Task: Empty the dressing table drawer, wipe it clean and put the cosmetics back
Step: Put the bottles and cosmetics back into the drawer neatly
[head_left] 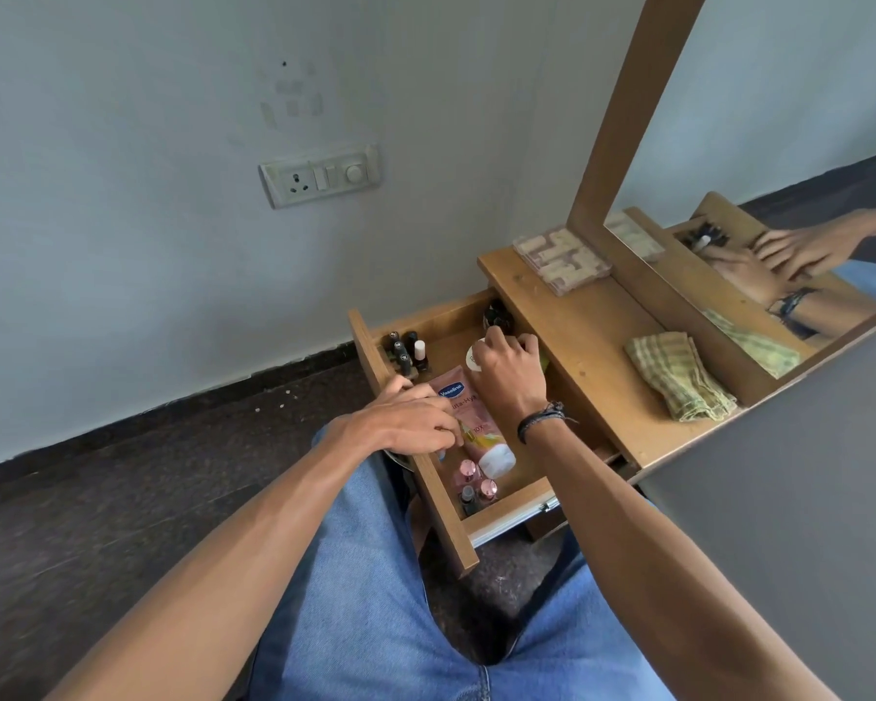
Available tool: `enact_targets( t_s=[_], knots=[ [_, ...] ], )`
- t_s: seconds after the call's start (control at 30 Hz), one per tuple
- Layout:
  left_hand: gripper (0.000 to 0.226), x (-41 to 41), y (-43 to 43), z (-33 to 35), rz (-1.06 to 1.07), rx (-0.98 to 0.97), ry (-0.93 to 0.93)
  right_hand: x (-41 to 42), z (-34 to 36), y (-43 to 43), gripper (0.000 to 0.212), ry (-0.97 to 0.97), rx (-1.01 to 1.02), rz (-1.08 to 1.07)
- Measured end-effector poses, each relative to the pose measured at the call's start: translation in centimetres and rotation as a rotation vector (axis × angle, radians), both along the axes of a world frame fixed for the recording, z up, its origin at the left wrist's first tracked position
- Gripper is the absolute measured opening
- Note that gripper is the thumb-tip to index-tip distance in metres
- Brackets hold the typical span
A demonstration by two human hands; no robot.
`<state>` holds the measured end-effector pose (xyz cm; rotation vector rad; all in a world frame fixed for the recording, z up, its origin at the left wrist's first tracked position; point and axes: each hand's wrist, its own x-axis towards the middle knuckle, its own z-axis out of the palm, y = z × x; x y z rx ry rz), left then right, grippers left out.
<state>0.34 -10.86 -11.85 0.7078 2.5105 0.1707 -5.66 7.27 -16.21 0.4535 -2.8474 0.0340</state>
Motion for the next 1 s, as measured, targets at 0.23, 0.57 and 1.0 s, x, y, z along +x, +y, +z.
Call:
enact_targets(
  t_s=[0.23, 0.57, 1.0],
  knots=[
    [0.043, -0.1, -0.1, -0.1, -0.001, 0.01, 0.011, -1.2, -0.4, -0.1, 0.02, -0.063, 0.074, 0.014],
    [0.043, -0.3, -0.2, -0.2, -0.003, 0.008, 0.007, -0.5, 0.1, 0.2, 0.022, -0.145, 0.02, 0.013],
    [0.042, -0.3, -0.2, -0.3, 0.036, 0.059, -0.01, -5.5, 8.9, 5.5, 0.027, 0.207, -0.506, -0.226]
  ],
)
